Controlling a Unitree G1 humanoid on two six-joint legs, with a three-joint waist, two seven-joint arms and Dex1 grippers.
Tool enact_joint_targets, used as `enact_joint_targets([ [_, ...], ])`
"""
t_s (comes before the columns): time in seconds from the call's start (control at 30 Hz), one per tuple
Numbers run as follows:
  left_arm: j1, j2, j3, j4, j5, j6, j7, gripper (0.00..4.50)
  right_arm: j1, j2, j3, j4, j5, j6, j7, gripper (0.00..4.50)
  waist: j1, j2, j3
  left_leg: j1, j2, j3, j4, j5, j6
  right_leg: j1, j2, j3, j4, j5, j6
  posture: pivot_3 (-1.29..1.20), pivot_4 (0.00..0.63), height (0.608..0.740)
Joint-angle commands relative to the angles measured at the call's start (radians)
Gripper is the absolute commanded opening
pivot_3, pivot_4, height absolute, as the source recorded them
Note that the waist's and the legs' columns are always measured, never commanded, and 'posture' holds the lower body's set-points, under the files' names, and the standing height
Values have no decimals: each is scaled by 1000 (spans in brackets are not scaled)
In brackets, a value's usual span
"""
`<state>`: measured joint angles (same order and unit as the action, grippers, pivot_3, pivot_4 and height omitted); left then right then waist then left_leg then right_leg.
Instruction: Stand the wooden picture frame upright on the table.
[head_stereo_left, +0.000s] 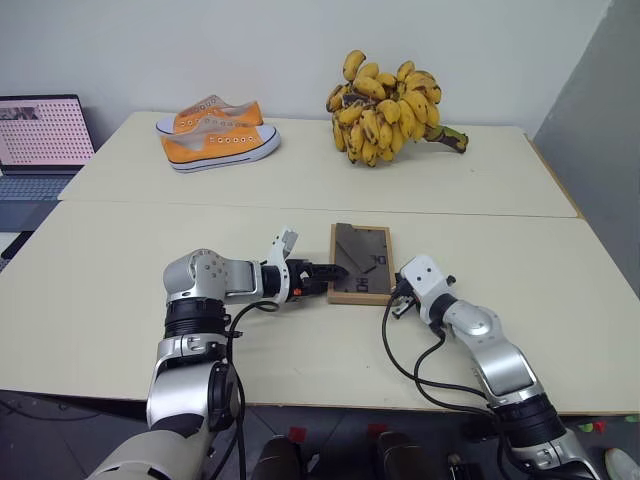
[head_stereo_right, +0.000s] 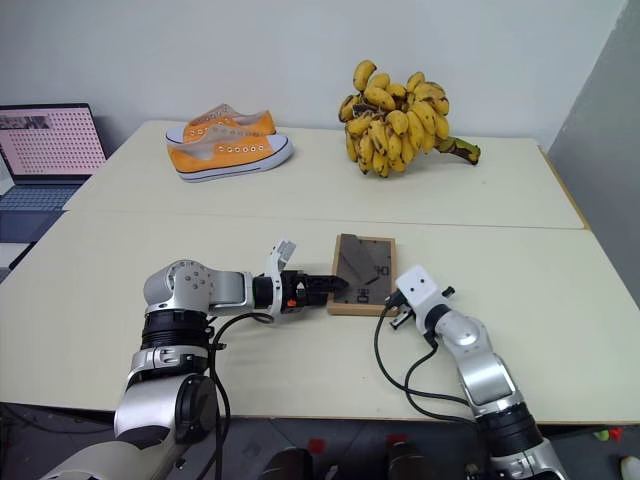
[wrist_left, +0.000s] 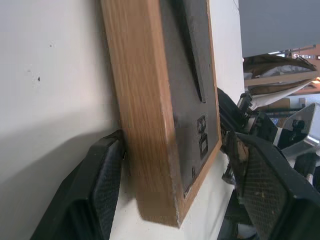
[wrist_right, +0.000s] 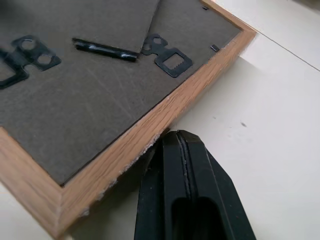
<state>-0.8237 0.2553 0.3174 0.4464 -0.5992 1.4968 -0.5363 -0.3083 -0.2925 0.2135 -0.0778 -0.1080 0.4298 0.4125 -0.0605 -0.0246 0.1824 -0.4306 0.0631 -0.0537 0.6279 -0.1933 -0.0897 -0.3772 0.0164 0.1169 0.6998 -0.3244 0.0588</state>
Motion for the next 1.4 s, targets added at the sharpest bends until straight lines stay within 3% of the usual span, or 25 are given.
enact_joint_targets([
  [0.03,-14,-4,6,9,-4,-8,17,3393,-10,12,13,-52,-5,12,-5,0,2,0,0,0,0,0,0,0,0,0,0,0,0,0,0,0,150,740],
  [0.37,-29,-1,16,27,-20,-10,7,3393,-17,8,2,-32,-7,11,-12,0,3,0,0,0,0,0,0,0,0,0,0,0,0,0,0,0,150,740],
  [0.77,-51,-29,73,19,-62,3,13,1319,-21,-6,1,-25,-4,8,-14,0,3,0,0,0,0,0,0,0,0,0,0,0,-1,0,0,0,150,740],
  [1.07,-58,-25,79,-8,-85,-32,-10,1303,-18,-43,-29,-27,-5,-1,-13,0,4,0,0,-1,0,0,0,0,0,0,0,0,-1,0,0,0,150,740],
  [1.4,-65,109,-27,-215,-73,-370,-217,1303,-62,-206,-263,-151,153,95,85,0,7,0,1,-2,0,0,-1,0,0,-2,-1,0,-2,0,0,0,150,740],
])
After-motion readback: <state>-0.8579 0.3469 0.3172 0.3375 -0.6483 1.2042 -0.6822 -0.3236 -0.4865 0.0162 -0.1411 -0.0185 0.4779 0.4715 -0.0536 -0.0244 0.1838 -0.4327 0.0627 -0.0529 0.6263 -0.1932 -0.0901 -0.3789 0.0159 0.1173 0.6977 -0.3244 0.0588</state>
